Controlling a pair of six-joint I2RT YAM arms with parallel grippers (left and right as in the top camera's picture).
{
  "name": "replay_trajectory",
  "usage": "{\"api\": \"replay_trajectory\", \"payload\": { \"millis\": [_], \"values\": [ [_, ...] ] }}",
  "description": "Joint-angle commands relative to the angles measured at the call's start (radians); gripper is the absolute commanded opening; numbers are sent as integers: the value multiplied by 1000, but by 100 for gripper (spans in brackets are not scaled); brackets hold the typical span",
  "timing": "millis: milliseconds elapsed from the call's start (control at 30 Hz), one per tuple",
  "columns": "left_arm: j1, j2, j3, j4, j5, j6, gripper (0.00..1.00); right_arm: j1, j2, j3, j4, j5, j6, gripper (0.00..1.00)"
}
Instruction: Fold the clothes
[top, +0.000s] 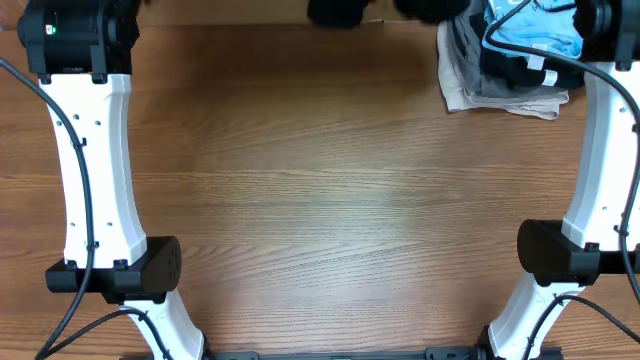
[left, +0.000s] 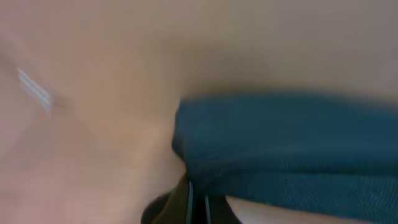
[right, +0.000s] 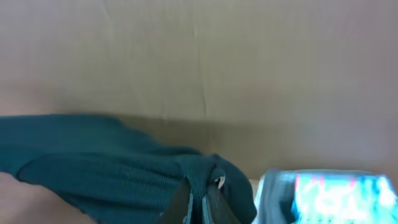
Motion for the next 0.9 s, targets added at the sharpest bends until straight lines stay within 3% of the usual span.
{"api": "replay_trajectory", "payload": {
  "millis": [0, 200, 333, 533, 700, 867],
  "values": [
    [15, 58, 3, -181, -28, 9, 4, -22, 59, -60, -93, -26, -3, 4],
    [13, 202, 2, -544, 8, -111, 4, -22, 68, -167, -299, -38, -3, 4],
    [13, 216, -87, -544, 168, -96, 4, -22, 68, -174, -459, -38, -3, 4],
    [0, 172, -138, -544, 212, -64, 4, -25, 47, -190, -615, -17, 6, 4],
    [-16, 20, -291, -544, 196, -66, 4, -1, -45, -335, -615, -19, 28, 4],
    [-20, -121, -507, -538, 201, -82, 4, 21, -179, -611, -592, 27, 35, 4]
  ]
}}
